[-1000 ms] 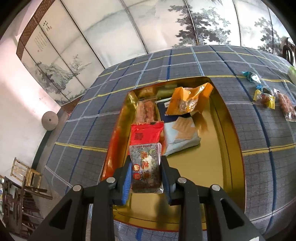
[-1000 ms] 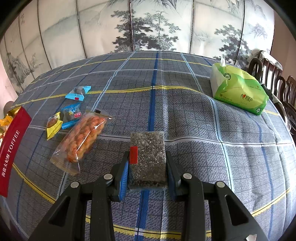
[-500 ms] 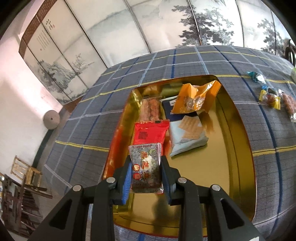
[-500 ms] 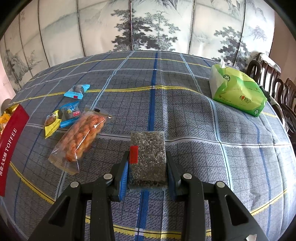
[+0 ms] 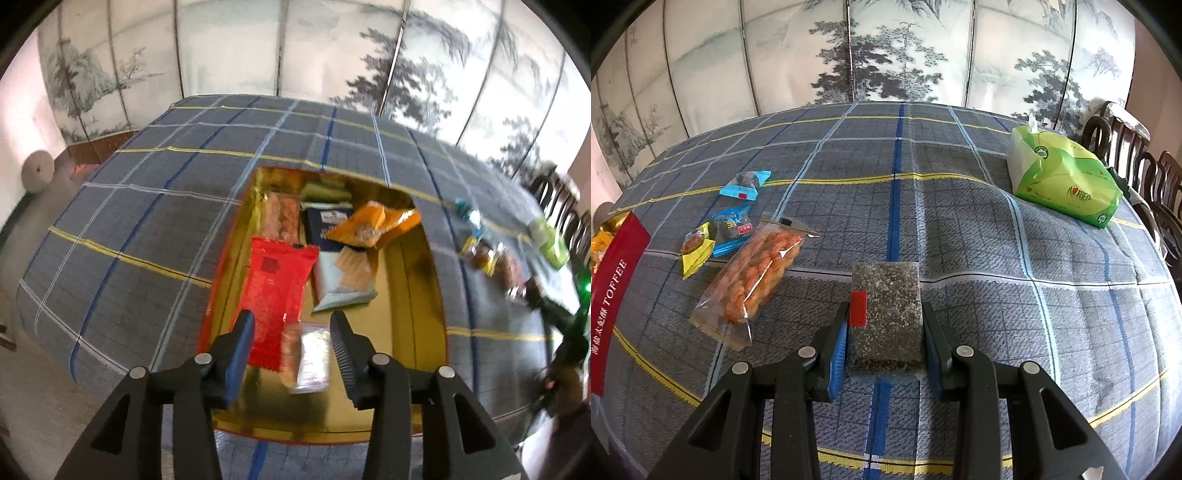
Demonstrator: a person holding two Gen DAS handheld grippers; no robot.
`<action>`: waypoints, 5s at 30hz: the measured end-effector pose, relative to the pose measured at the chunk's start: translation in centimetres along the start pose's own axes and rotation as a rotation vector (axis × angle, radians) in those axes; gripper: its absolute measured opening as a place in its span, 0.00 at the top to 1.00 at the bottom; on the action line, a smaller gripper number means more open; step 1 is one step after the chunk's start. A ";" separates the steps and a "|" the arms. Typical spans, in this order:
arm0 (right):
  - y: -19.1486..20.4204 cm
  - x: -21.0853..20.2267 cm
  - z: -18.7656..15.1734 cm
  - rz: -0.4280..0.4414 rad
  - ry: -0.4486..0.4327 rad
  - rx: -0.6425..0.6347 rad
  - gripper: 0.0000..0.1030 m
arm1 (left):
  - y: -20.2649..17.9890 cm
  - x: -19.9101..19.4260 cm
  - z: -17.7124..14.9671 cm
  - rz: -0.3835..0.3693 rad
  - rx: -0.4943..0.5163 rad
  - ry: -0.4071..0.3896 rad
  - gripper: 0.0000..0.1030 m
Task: Organize snacks
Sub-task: 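Lower the pastry box into the tray and open the left tool, then carry the grey sesame block into the tray and open the right tool, then grasp the blue-wrapped candy with the left tool while the right reaches toward the peanut bag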
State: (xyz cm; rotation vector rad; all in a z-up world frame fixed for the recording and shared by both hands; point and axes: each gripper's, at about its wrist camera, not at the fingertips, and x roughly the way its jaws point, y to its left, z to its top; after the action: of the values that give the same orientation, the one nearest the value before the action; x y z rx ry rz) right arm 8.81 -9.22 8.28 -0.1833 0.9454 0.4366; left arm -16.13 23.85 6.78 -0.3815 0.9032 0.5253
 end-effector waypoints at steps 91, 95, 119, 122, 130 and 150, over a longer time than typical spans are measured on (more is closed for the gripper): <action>4.5 -4.6 -1.5 0.094 -0.071 -0.060 0.48 | -6.1 -2.2 -2.0 0.233 0.253 -0.032 0.55; 0.7 -3.3 -1.3 0.051 -0.051 0.015 0.43 | -8.2 -2.2 -1.9 0.245 0.296 -0.040 0.53; -7.1 -1.2 -1.8 0.113 -0.031 0.191 0.21 | -22.0 4.8 4.6 -0.025 0.407 0.145 0.50; -7.3 -1.3 -1.9 0.128 -0.035 0.200 0.20 | -24.4 6.7 6.8 -0.087 0.392 0.170 0.50; -7.9 -1.3 -2.1 0.184 -0.052 0.239 0.19 | -29.0 12.3 11.5 -0.130 0.415 0.200 0.50; -8.5 -1.2 -2.1 0.247 -0.064 0.268 0.15 | -31.3 21.4 14.6 -0.063 0.313 0.337 0.74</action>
State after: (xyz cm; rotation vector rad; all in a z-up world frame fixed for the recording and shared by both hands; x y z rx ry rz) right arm 10.38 -17.91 7.76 0.1922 0.9572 0.5343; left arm 22.19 11.81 0.53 -0.2146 1.2737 0.2568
